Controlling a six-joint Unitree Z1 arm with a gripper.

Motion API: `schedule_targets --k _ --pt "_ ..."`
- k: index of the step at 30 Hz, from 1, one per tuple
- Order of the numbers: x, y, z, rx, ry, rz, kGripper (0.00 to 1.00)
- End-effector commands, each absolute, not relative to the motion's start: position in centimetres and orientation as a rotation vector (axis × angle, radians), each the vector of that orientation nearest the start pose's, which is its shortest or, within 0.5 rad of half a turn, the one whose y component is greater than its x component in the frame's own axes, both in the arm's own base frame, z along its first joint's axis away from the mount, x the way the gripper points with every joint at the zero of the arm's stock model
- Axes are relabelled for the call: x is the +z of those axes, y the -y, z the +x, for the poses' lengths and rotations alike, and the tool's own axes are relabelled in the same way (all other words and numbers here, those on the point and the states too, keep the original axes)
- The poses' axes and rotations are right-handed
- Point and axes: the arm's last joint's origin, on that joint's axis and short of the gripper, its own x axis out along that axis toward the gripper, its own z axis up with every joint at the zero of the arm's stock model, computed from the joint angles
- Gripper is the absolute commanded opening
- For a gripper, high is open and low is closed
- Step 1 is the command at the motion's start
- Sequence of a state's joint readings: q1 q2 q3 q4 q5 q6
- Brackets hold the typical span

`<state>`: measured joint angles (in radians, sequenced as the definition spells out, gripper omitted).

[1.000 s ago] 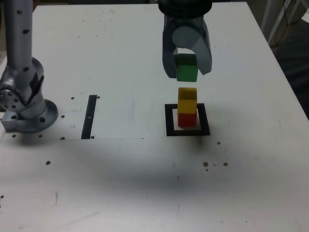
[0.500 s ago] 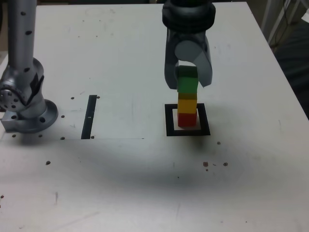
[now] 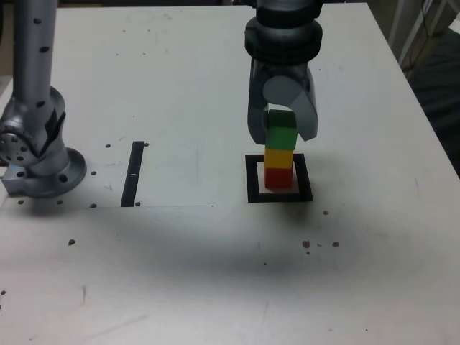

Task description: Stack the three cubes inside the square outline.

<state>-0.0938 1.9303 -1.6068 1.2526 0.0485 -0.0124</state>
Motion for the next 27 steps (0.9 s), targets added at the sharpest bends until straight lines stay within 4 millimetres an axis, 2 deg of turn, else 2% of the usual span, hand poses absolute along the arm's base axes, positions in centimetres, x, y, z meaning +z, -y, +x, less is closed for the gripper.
schedule_targets --k 1,3,6,17,27 --pt "29.5 3.0 34.6 -0.03 -1.572 0.106 0.83" --pt "29.4 3.0 34.5 -0.032 -1.57 0.108 0.94" --pt "29.5 3.0 34.4 -0.029 -1.567 0.11 0.98" --pt "31.1 2.6 32.7 0.039 -1.519 0.132 0.99" --pt "33.1 2.0 28.7 0.067 -1.474 0.141 0.99"
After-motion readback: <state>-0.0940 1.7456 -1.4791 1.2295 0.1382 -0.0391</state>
